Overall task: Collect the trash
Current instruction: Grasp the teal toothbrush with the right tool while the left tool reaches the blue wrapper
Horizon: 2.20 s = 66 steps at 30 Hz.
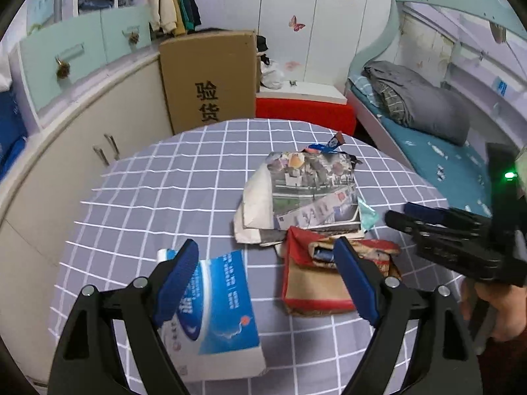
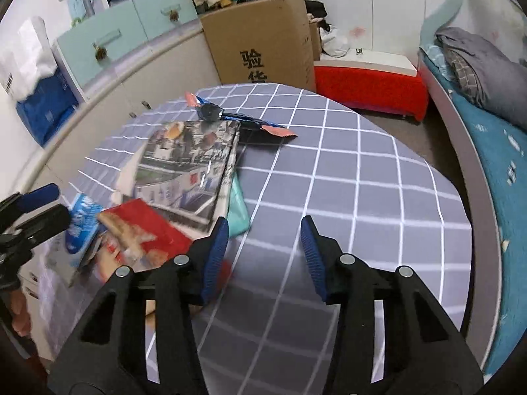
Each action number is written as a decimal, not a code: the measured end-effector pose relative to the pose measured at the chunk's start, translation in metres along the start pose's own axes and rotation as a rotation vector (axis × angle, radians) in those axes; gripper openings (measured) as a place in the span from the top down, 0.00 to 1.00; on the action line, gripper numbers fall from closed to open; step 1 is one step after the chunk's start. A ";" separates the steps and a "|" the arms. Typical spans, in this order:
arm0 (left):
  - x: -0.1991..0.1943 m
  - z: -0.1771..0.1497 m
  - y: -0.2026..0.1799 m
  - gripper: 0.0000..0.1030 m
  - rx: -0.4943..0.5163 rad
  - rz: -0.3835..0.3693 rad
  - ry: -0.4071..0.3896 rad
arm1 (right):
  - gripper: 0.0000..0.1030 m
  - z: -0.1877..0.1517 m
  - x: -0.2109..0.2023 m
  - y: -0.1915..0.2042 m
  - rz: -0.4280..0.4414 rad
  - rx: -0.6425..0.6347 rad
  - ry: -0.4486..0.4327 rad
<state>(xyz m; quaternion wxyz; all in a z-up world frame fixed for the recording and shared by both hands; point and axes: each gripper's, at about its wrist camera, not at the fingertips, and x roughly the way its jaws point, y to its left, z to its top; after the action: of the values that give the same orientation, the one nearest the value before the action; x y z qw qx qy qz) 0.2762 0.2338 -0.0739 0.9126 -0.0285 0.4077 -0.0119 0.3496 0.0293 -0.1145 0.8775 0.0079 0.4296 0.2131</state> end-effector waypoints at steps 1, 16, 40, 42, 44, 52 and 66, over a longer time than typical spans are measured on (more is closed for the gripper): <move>0.003 0.001 0.002 0.20 -0.006 -0.003 0.004 | 0.58 0.003 0.006 0.002 -0.015 -0.010 0.013; 0.018 -0.006 -0.024 0.20 0.169 -0.041 0.021 | 0.95 0.001 0.012 0.019 -0.008 -0.129 -0.012; -0.002 -0.024 -0.100 0.20 0.276 -0.088 0.040 | 0.96 -0.083 -0.079 -0.020 0.087 -0.003 -0.089; -0.006 -0.016 -0.108 0.20 0.250 -0.150 0.034 | 0.96 -0.086 -0.079 -0.016 0.094 -0.014 -0.083; -0.005 -0.008 -0.120 0.20 0.231 -0.164 0.027 | 0.95 -0.088 -0.078 -0.016 0.083 -0.008 -0.083; 0.013 -0.020 -0.160 0.20 0.189 -0.107 0.078 | 0.91 -0.089 -0.092 -0.039 0.049 0.058 -0.130; 0.006 -0.012 -0.138 0.20 0.087 0.126 -0.035 | 0.46 -0.054 -0.063 -0.043 -0.038 -0.069 -0.104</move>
<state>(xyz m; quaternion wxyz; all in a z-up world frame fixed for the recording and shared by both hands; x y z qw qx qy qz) 0.2715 0.0955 -0.0775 0.9188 0.0367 0.3920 0.0281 0.2905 -0.0428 -0.1091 0.9023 -0.0192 0.3759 0.2104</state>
